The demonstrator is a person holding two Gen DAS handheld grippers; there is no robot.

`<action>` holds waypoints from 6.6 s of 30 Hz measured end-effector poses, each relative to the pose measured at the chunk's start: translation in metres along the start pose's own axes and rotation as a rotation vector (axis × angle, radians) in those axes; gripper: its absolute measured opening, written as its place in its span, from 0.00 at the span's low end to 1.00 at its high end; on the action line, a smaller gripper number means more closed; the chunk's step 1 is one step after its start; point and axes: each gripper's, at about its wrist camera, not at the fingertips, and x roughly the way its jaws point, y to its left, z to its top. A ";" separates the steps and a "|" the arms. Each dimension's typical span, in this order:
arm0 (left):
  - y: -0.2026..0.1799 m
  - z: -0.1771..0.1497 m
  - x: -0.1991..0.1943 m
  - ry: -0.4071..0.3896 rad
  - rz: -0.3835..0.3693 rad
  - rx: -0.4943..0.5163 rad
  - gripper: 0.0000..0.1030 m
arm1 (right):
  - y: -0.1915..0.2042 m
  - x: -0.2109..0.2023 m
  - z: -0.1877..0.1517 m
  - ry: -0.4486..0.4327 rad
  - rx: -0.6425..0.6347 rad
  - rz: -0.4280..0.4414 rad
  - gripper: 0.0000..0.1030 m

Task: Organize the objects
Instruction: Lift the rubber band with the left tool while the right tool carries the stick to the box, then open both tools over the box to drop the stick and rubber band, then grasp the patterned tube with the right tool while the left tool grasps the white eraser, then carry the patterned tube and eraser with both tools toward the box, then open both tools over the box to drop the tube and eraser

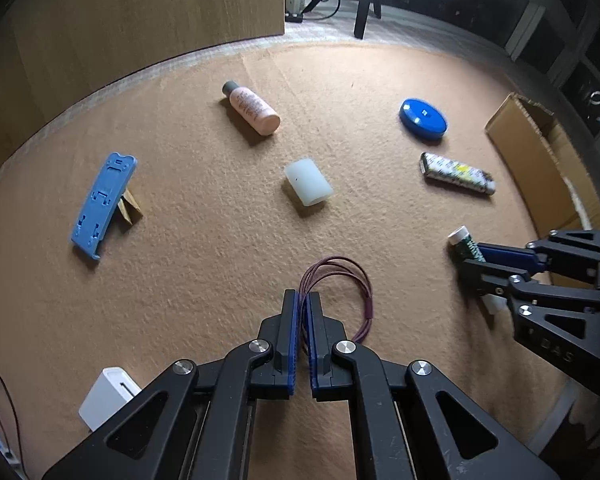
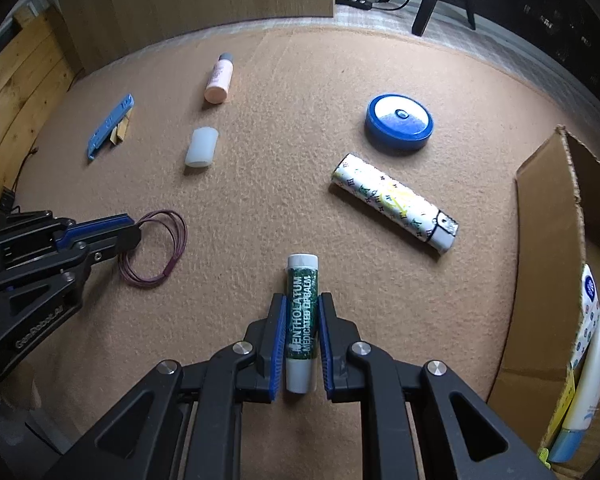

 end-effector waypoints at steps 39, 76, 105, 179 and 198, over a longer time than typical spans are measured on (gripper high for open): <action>-0.244 0.103 -0.064 -0.183 -0.283 0.316 0.04 | -0.180 -0.137 -0.105 -0.212 0.366 -0.108 0.14; -0.044 0.072 -0.015 -0.018 -0.001 -0.008 0.46 | -0.092 -0.096 -0.005 -0.171 0.055 0.026 0.51; 0.002 0.081 0.043 0.061 -0.007 -0.119 0.31 | -0.033 0.018 0.073 0.085 -0.141 -0.040 0.51; -0.268 0.125 -0.005 -0.065 -0.238 0.263 0.13 | -0.201 -0.124 -0.088 -0.156 0.286 -0.100 0.20; -0.215 0.115 -0.030 -0.086 -0.233 0.201 0.50 | -0.169 -0.128 -0.072 -0.189 0.243 -0.044 0.48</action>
